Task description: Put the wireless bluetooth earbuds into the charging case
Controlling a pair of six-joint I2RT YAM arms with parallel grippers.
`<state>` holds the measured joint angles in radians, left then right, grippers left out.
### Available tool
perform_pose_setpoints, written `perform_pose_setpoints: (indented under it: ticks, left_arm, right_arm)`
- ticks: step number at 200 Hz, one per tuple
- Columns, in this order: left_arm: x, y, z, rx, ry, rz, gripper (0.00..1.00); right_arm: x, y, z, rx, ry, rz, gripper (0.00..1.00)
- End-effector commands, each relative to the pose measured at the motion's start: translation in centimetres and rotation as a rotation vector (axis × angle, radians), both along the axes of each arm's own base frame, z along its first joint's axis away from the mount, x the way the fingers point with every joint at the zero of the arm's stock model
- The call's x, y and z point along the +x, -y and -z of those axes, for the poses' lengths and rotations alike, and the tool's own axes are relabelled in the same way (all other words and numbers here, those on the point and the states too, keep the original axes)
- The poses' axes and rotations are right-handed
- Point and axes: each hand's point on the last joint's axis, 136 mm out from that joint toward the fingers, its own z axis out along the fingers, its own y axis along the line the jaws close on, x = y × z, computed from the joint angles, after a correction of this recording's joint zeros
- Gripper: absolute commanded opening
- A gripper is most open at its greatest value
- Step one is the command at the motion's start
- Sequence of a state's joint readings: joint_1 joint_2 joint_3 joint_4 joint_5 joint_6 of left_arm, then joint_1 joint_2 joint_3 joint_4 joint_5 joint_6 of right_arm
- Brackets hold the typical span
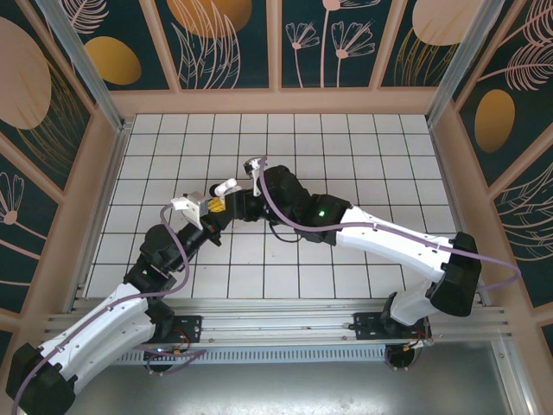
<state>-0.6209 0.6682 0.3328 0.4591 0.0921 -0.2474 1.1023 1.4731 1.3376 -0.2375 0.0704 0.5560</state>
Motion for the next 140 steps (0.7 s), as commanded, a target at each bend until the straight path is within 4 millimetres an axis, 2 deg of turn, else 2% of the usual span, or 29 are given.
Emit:
perform_pose_setpoints:
  ticks: [1,69,140]
  left_arm:
    - [0.0,-0.1,-0.3,0.004,0.016,-0.007,0.00]
    - [-0.3,0.2,-0.3,0.019,0.007,0.022,0.00]
    - [-1.2,0.5,-0.3,0.027,-0.005,0.065,0.00]
  right_arm:
    - [0.1,-0.3,-0.8,-0.009,0.022,-0.001,0.38]
    - [0.0,0.4,-0.9,-0.094,0.089,-0.034,0.16]
    - [-0.3,1.1,-1.3,-0.229,0.232,-0.144,0.09]
